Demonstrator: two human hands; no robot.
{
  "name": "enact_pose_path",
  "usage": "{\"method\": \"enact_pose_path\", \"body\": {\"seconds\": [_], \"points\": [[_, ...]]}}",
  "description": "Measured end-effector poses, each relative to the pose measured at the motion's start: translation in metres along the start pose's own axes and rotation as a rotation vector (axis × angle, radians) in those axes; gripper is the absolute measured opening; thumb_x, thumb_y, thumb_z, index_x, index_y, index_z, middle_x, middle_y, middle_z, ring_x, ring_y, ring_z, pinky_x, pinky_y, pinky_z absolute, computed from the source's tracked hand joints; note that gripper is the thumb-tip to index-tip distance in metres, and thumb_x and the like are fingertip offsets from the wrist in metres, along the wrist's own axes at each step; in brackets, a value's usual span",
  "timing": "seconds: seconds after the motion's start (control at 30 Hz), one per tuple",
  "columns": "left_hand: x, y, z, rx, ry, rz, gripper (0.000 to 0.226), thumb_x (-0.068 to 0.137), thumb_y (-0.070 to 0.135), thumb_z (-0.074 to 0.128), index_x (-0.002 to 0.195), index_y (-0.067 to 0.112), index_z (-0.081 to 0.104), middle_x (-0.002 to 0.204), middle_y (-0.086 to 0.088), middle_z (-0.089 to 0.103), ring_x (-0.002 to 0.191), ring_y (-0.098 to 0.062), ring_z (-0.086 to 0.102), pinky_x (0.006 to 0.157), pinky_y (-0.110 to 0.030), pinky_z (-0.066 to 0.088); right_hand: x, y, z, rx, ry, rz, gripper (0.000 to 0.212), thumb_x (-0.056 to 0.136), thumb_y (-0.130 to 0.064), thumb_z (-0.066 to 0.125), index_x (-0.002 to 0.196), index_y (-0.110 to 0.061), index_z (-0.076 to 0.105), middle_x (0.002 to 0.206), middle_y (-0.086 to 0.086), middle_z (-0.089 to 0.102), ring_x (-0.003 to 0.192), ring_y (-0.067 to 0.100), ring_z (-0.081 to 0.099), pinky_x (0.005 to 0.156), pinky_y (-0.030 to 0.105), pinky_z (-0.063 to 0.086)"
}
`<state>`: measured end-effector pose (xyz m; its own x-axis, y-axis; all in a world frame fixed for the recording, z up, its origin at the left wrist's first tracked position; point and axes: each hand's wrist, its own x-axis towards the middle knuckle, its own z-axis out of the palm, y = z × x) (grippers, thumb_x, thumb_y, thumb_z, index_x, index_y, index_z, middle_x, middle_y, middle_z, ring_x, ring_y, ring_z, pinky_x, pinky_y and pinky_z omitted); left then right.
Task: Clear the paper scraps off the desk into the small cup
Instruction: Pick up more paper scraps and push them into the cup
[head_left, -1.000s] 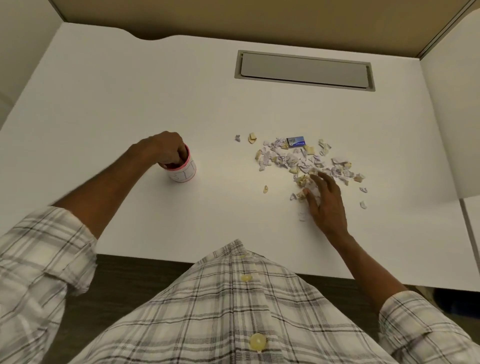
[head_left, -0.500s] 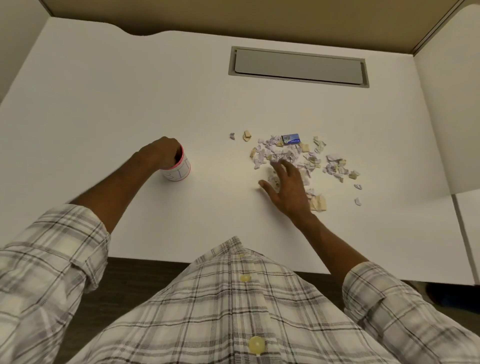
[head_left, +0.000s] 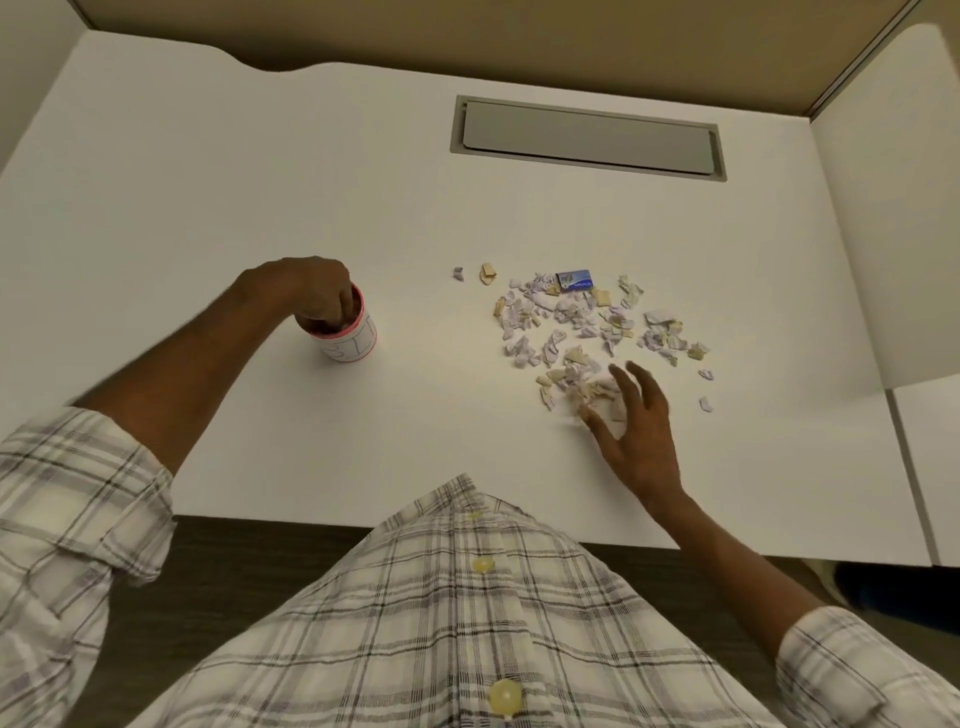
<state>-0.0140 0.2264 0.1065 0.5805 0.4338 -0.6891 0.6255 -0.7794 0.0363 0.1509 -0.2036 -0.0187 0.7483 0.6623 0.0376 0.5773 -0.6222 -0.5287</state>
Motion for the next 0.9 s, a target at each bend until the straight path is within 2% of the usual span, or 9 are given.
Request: {"method": "enact_pose_path", "body": {"seconds": [0.07, 0.17, 0.27, 0.37, 0.43, 0.57, 0.73, 0.83, 0.9], "points": [[0.001, 0.005, 0.000, 0.011, 0.003, -0.008, 0.028, 0.088, 0.010, 0.064, 0.115, 0.012, 0.071, 0.108, -0.008, 0.069, 0.093, -0.027, 0.066, 0.072, -0.034, 0.053, -0.015, 0.000, 0.006, 0.016, -0.059, 0.074, 0.079, 0.094, -0.051, 0.065, 0.158, -0.027, 0.025, 0.168, 0.001, 0.016, 0.157, 0.025, 0.013, 0.124, 0.046, 0.025], [0.003, 0.013, 0.008, 0.043, 0.048, -0.018, 0.030, 0.087, 0.004, 0.059, 0.116, 0.005, 0.067, 0.110, -0.015, 0.069, 0.097, -0.033, 0.068, 0.075, -0.037, 0.056, -0.020, -0.015, 0.019, -0.013, -0.106, 0.026, 0.070, 0.101, -0.039, 0.057, 0.160, -0.018, 0.026, 0.169, 0.010, 0.014, 0.158, 0.032, 0.009, 0.125, 0.055, 0.022], [0.004, 0.016, 0.016, 0.045, 0.036, -0.045, 0.037, 0.090, 0.001, 0.054, 0.126, 0.002, 0.059, 0.123, -0.018, 0.064, 0.109, -0.036, 0.063, 0.083, -0.039, 0.054, -0.014, -0.034, 0.030, -0.007, -0.113, -0.082, 0.055, 0.107, -0.017, 0.045, 0.160, -0.017, 0.028, 0.169, 0.011, 0.014, 0.158, 0.032, 0.011, 0.125, 0.047, 0.026], [0.002, 0.015, 0.019, 0.023, 0.024, -0.060, 0.038, 0.091, 0.001, 0.055, 0.129, 0.002, 0.059, 0.128, -0.019, 0.062, 0.115, -0.037, 0.061, 0.088, -0.040, 0.053, -0.003, -0.047, 0.033, -0.060, -0.132, -0.161, 0.059, 0.103, 0.006, 0.044, 0.157, -0.014, 0.034, 0.168, 0.014, 0.021, 0.156, 0.036, 0.016, 0.119, 0.037, 0.027], [0.000, 0.016, 0.014, 0.021, 0.019, -0.054, 0.035, 0.091, 0.003, 0.055, 0.125, 0.002, 0.062, 0.124, -0.018, 0.064, 0.111, -0.036, 0.063, 0.087, -0.040, 0.054, 0.005, -0.051, 0.033, -0.129, -0.150, -0.232, 0.058, 0.099, 0.012, 0.047, 0.152, -0.010, 0.044, 0.163, 0.018, 0.032, 0.152, 0.039, 0.027, 0.117, 0.041, 0.035], [-0.020, 0.021, -0.008, 0.039, 0.066, -0.073, 0.028, 0.085, 0.012, 0.067, 0.113, 0.007, 0.072, 0.108, -0.014, 0.071, 0.097, -0.033, 0.068, 0.083, -0.040, 0.058, 0.017, -0.048, 0.025, -0.166, -0.171, -0.330, 0.041, 0.096, 0.006, 0.059, 0.134, -0.007, 0.062, 0.147, 0.016, 0.053, 0.132, 0.035, 0.053, 0.101, 0.043, 0.054], [-0.058, 0.064, -0.020, -0.039, 0.679, 0.031, 0.021, 0.081, 0.014, 0.064, 0.098, 0.013, 0.076, 0.100, -0.012, 0.073, 0.091, -0.038, 0.068, 0.079, -0.039, 0.055, 0.030, -0.046, 0.016, -0.077, -0.104, -0.288, 0.018, 0.094, -0.003, 0.068, 0.110, -0.006, 0.075, 0.115, 0.012, 0.071, 0.101, 0.032, 0.068, 0.088, 0.039, 0.058], [-0.060, 0.107, 0.006, -0.269, 0.661, 0.300, 0.024, 0.088, 0.029, 0.067, 0.110, 0.021, 0.074, 0.115, -0.002, 0.070, 0.107, -0.026, 0.065, 0.094, -0.035, 0.051, 0.039, -0.044, 0.006, -0.056, -0.071, -0.211, 0.014, 0.093, -0.014, 0.071, 0.106, -0.011, 0.076, 0.105, 0.007, 0.074, 0.095, 0.027, 0.069, 0.083, 0.034, 0.056], [-0.051, 0.135, 0.038, -0.303, 0.519, 0.422, 0.048, 0.087, 0.039, 0.071, 0.130, 0.020, 0.062, 0.134, -0.002, 0.059, 0.125, -0.022, 0.054, 0.106, -0.033, 0.042, 0.046, -0.041, -0.002, -0.099, -0.065, -0.162, 0.014, 0.093, -0.025, 0.072, 0.105, -0.017, 0.074, 0.101, 0.002, 0.074, 0.094, 0.024, 0.066, 0.078, 0.033, 0.051]]}}
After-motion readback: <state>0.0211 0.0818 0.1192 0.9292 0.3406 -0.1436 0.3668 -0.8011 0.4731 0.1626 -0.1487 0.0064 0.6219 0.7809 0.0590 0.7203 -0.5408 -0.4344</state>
